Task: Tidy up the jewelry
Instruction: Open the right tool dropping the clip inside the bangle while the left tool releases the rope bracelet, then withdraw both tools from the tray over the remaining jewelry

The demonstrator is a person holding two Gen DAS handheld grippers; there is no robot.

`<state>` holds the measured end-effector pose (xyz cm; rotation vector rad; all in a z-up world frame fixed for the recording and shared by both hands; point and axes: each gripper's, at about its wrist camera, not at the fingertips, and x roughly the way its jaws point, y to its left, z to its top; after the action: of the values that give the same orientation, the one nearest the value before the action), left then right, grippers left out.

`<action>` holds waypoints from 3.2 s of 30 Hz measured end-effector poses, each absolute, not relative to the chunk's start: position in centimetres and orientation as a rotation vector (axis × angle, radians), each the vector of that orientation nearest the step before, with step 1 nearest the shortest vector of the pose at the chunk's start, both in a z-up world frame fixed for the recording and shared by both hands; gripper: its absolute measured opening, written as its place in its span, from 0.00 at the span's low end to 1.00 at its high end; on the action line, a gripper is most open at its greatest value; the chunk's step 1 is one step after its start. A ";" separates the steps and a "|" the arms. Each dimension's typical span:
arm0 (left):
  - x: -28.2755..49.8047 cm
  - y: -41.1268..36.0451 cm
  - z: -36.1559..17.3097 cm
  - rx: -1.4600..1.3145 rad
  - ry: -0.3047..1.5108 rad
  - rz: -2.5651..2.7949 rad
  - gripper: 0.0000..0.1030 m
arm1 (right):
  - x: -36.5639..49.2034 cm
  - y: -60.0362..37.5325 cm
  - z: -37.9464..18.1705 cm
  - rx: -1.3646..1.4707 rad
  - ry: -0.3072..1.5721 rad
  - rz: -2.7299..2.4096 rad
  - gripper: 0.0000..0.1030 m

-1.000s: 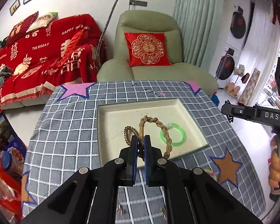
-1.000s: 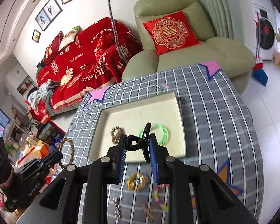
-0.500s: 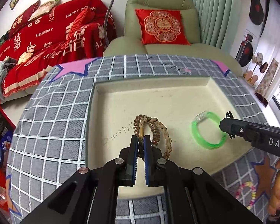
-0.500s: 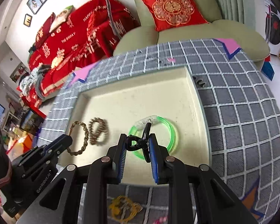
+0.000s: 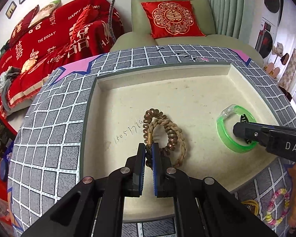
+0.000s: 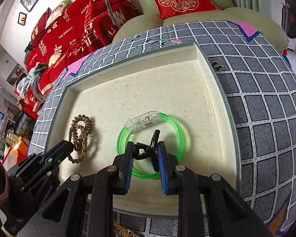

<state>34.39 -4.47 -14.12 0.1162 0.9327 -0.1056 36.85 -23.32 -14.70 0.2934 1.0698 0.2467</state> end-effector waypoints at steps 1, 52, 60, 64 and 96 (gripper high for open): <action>34.4 -4.5 -14.1 0.117 0.933 -0.105 0.17 | 37.0 -23.2 -14.7 0.295 1.071 0.248 0.27; 21.3 0.0 -7.7 0.097 0.821 -0.097 1.00 | 20.9 -28.5 -8.1 0.515 0.946 0.307 1.00; 17.5 2.0 -9.7 0.119 0.864 -0.095 1.00 | 18.4 -28.1 -9.3 0.483 0.992 0.281 1.00; 16.8 3.0 -10.9 0.086 0.903 -0.085 1.00 | 17.6 -27.9 -10.2 0.468 1.018 0.264 1.00; 19.0 3.2 -15.8 -0.006 1.032 -0.014 1.00 | 14.8 -22.9 -15.0 0.099 1.108 0.233 0.90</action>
<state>19.00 3.22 -15.80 -0.0060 1.0317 -0.0144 14.84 -22.94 -15.00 0.0992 1.1077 0.2327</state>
